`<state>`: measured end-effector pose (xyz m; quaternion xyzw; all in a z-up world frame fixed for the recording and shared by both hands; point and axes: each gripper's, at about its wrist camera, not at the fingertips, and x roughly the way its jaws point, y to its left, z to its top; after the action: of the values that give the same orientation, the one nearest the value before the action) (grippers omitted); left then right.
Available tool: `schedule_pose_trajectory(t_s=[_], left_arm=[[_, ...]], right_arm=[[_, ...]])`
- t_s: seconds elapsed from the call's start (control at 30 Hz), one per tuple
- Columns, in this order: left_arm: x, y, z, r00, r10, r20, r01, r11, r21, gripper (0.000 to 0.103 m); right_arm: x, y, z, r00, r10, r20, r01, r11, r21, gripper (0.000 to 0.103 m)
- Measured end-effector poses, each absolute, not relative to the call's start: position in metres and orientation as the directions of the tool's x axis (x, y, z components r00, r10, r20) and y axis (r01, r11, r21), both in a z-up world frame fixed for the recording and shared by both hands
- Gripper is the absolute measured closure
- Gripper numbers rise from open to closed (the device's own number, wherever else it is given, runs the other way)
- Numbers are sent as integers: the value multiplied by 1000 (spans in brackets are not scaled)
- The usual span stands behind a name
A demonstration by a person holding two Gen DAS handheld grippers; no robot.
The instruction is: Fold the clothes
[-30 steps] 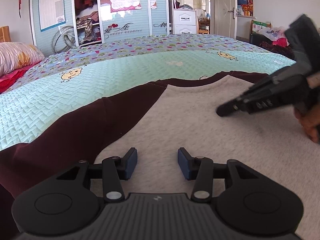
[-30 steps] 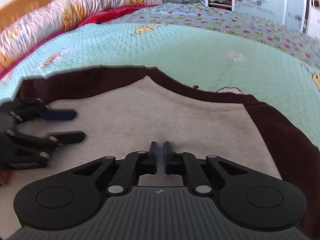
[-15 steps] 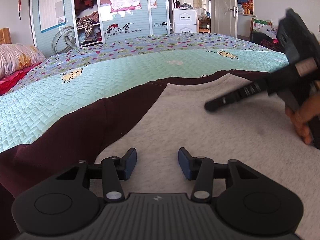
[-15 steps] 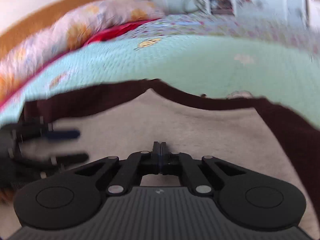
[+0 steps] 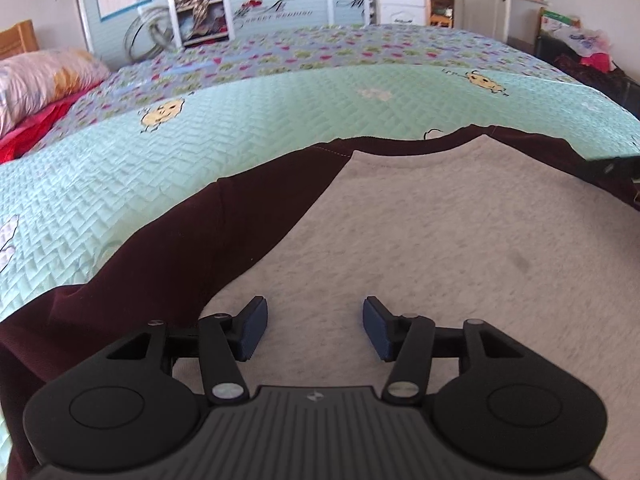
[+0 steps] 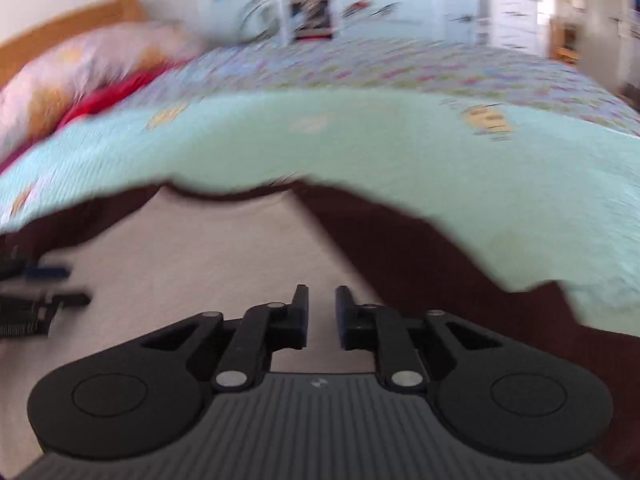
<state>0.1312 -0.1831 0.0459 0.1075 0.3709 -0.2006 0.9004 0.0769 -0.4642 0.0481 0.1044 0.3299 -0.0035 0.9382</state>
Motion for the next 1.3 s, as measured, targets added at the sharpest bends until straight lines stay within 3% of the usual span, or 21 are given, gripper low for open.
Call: schedule_pose_trajectory(t_s=[0.13,0.27,0.33,0.37,0.47,0.53,0.6,0.67,0.7,0.77,0.8,0.83,0.87,0.93,1.03,1.07,1.13,1.2,1.23,1.27,1.3], left_arm=[[133,-188,57,620,-362,-695,452,890,-60,46],[148,-216,38,672,-280,-685,399,917,17,37],[150,-221,20,709,-260,-656,396,916,66,23],[147,-222,18,725,-256,-639,397,914,84,22],[141,-216,16,735,-269,-623,396,915,72,22],[138,-213,13,743,-275,-610,395,916,67,22],[137,-213,13,749,-273,-604,391,918,69,21],[136,-214,13,753,-274,-598,389,919,69,21],[136,-214,12,755,-275,-595,388,919,68,21],[138,-214,13,756,-282,-590,389,919,59,21],[139,-214,14,756,-287,-589,390,919,53,21],[140,-214,14,754,-289,-590,391,919,49,21],[141,-214,15,754,-292,-589,392,919,46,21],[141,-212,15,752,-297,-588,394,918,40,21],[142,-210,15,748,-311,-587,399,917,22,21],[143,-208,16,744,-318,-587,401,916,12,21],[144,-206,19,734,-334,-592,404,915,-16,21],[146,-197,25,714,-378,-590,403,910,-95,22],[151,-191,28,690,-430,-582,408,896,-177,22],[156,-185,32,666,-481,-570,410,875,-259,22],[161,-179,35,643,-528,-555,409,849,-335,22]], right_arm=[[40,-523,64,845,141,-516,84,918,387,78],[78,-532,52,824,300,-481,5,845,534,77],[104,-528,27,745,320,-585,19,867,498,77],[111,-531,15,710,235,-663,84,908,411,101],[103,-553,10,775,187,-604,153,871,466,102],[99,-541,21,782,21,-622,233,917,325,101],[95,-532,32,813,21,-582,227,909,349,91],[106,-520,37,844,121,-523,124,903,410,90],[111,-515,39,853,169,-494,75,896,437,81],[136,-516,32,831,225,-509,39,889,457,70],[149,-518,27,819,244,-519,32,884,466,71],[159,-529,14,806,187,-562,120,878,464,79],[169,-541,1,790,139,-597,204,859,470,102],[163,-575,-13,829,184,-528,285,673,683,102],[150,-555,14,842,82,-533,294,760,580,100],[145,-549,22,848,54,-527,291,783,550,91],[128,-534,31,898,124,-422,175,780,601,86],[127,-531,17,907,176,-383,132,745,654,62],[128,-531,7,907,189,-377,124,735,666,56],[130,-531,-4,907,198,-371,119,726,677,59],[128,-531,-18,914,171,-368,135,728,672,76]])
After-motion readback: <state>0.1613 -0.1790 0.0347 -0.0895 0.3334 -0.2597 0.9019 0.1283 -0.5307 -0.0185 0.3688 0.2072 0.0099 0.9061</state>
